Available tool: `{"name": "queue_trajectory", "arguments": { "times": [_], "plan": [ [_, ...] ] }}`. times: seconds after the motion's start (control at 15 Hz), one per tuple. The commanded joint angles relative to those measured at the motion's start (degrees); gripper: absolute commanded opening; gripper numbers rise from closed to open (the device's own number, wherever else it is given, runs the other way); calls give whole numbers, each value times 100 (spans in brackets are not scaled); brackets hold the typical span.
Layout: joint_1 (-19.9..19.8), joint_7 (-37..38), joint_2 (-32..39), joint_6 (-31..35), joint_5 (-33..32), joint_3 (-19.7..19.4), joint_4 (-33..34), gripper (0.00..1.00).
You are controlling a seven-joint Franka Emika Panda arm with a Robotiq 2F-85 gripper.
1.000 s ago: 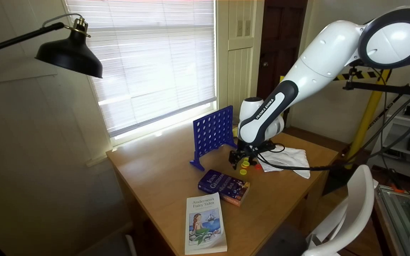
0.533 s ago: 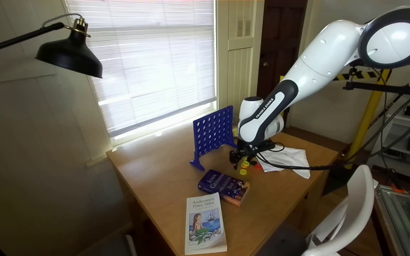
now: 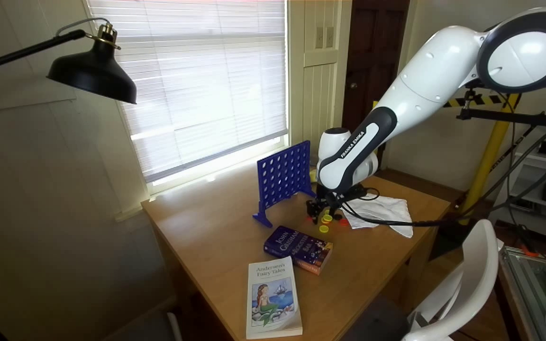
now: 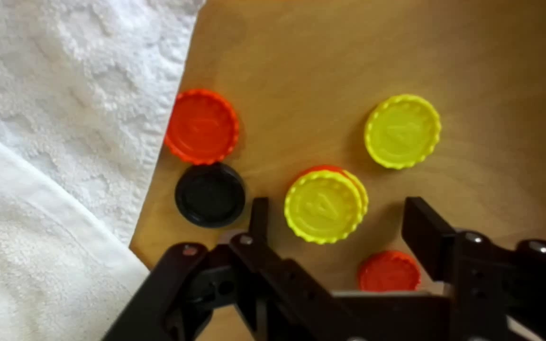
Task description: Put one yellow disc on the stacked discs
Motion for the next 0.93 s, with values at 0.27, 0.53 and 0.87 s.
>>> {"name": "queue_trajectory", "arguments": {
  "times": [0.27, 0.53, 0.87],
  "plan": [
    [156, 3, -53, -351, -179, -162, -24, 66],
    [141, -28, -95, -299, -145, -119, -32, 53],
    [166, -7, -96, -310, -173, -150, -35, 53]
  ]
}}
